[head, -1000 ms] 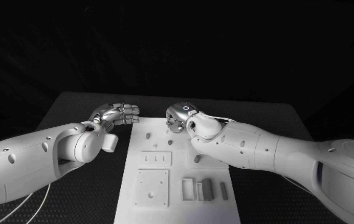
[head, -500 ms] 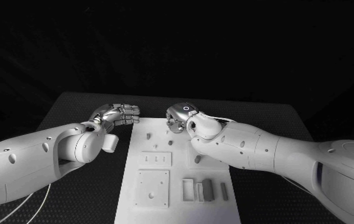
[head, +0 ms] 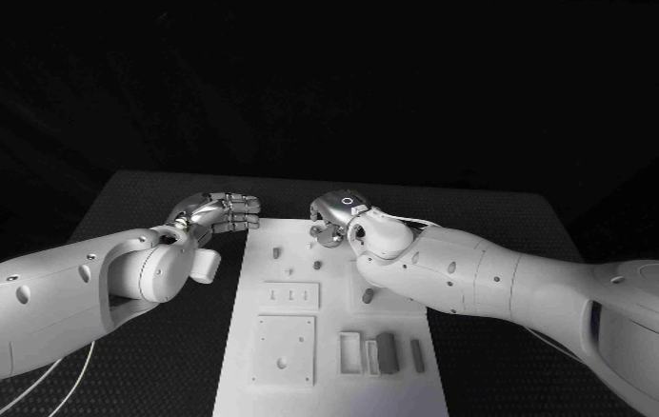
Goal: Assemble the parts on the task board
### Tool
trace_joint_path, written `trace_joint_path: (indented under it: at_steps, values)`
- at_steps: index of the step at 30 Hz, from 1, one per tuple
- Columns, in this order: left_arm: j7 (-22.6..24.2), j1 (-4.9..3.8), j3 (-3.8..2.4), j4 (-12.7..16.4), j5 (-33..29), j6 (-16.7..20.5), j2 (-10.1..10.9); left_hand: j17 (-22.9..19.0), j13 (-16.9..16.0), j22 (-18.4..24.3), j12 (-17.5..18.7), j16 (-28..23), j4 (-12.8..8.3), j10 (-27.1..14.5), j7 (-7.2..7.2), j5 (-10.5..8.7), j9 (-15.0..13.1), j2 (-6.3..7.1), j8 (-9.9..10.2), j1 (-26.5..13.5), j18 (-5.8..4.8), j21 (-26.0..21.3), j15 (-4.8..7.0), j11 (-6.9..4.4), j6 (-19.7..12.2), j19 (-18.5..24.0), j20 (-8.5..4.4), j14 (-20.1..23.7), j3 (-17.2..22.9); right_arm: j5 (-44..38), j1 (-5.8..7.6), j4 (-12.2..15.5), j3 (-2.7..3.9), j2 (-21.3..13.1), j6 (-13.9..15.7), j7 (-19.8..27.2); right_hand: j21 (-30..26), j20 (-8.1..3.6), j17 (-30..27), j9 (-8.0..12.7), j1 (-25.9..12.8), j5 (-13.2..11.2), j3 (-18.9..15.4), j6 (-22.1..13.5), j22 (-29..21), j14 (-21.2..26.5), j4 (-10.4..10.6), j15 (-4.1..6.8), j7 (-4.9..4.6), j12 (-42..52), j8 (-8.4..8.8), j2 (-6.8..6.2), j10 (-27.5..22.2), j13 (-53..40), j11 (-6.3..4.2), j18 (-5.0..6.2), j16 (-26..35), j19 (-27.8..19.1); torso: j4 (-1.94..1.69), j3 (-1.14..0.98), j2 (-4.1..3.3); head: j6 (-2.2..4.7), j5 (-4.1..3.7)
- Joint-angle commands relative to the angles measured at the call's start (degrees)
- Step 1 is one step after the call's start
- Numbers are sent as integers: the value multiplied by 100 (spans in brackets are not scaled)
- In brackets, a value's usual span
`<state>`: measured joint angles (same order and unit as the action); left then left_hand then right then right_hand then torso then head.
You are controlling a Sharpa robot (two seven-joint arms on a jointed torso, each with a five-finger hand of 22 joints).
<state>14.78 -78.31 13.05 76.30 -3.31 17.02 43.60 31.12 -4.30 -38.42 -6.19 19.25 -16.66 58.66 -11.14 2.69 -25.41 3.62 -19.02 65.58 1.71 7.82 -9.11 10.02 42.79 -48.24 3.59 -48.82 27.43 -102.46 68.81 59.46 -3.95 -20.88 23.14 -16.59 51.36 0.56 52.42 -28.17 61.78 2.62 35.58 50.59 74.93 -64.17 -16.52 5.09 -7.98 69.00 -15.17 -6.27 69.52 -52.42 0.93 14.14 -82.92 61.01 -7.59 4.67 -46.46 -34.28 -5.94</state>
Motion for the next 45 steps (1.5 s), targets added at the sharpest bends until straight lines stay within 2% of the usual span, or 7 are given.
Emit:
trace_joint_path:
  at_steps: [1, 7, 20, 24, 31, 35, 45]
  values:
    - [39, -6, -6, 8, -12, -74, -6, 9, 8, 8, 37, -28, -1, -11, -78, 16, 9, 6, 27, -22, 118, -31, -27, 30, -10, -3, 7, -24, -41, -8, -2, 34, -1, -27, 44, -16, -19, 21, -8, 10, -8, 17, 22, -39, 67, 16, 23, -37, 5, -38, 27, -68, 12, 6, 46, 86, 14, -34, -1, -2, 1, 0, 4]
    - [70, -6, -6, 11, -12, -78, 35, 9, 8, 8, 40, -29, -1, -12, -77, 16, 9, 5, 28, -21, 118, -32, -27, 30, -11, -3, 7, -24, -41, 82, 0, 385, 20, -342, 193, 13, -18, 24, -10, 10, -19, 17, 18, -32, 67, 11, 28, -42, 2, -34, 25, -87, 14, 8, 50, 86, 11, -27, -4, -4, 7, 42, 16]
    - [366, -8, -12, 80, -16, -422, 180, 12, 11, 12, 56, -45, -5, -19, -61, 16, 12, 17, 32, -5, 115, -46, -30, 18, -16, 5, 10, -15, -53, 672, 188, 1226, 383, -1139, 14, 306, -29, 31, -31, 25, -95, 17, 49, -60, 58, -6, 136, -63, -19, -17, 47, -305, 26, 22, 70, 86, 7, 4, 90, -25, 10, 186, 116]
    - [363, -9, -20, 84, -16, -391, 222, 13, 12, 12, 59, -48, -4, -21, -56, 16, 13, 14, 33, -3, 115, -49, -30, 16, -18, 6, 11, -14, -56, 708, 197, 1350, 439, -1406, -39, 403, -33, 31, -34, 26, -98, 17, 61, -61, 57, -4, 155, -64, -20, -16, 48, -328, 25, 25, 71, 86, 8, 4, 128, -43, 12, 233, 136]
    - [358, -9, -20, 76, -19, -407, 252, 14, 12, 13, 60, -49, -3, -21, -55, 16, 13, 12, 33, -3, 114, -50, -30, 14, -18, 5, 11, -14, -59, 748, 196, 1351, 441, -1690, -409, 570, -41, 32, -44, 23, -106, 17, 103, -38, 57, 1, 240, -60, -14, -9, 36, -459, 23, 35, 67, 86, 6, 10, 153, -71, 8, 237, 123]
    - [360, -8, -19, 67, -21, -427, 259, 15, 12, 13, 62, -51, -4, -21, -53, 16, 14, 15, 34, -5, 114, -52, -30, 13, -19, 6, 11, -13, -64, 933, 188, 1271, 440, -1772, -695, 625, -55, 39, -50, 62, -160, 15, 119, -200, 55, 23, 353, -85, -51, -14, 126, -606, -8, 42, 96, 86, 12, 3, 149, -64, 5, 244, 114]
    - [358, -7, -19, 57, -21, -446, 243, 16, 12, 14, 67, -55, -2, -24, -51, 16, 15, 16, 36, -8, 113, -56, -31, 12, -21, 7, 12, -11, -72, 889, 86, 744, 439, -1700, -827, 725, -82, 62, -46, 127, -232, 16, 131, -590, 66, 101, 560, -175, -146, 16, 313, -826, -112, 28, 192, 86, -1, -47, 154, -59, 8, 225, 41]
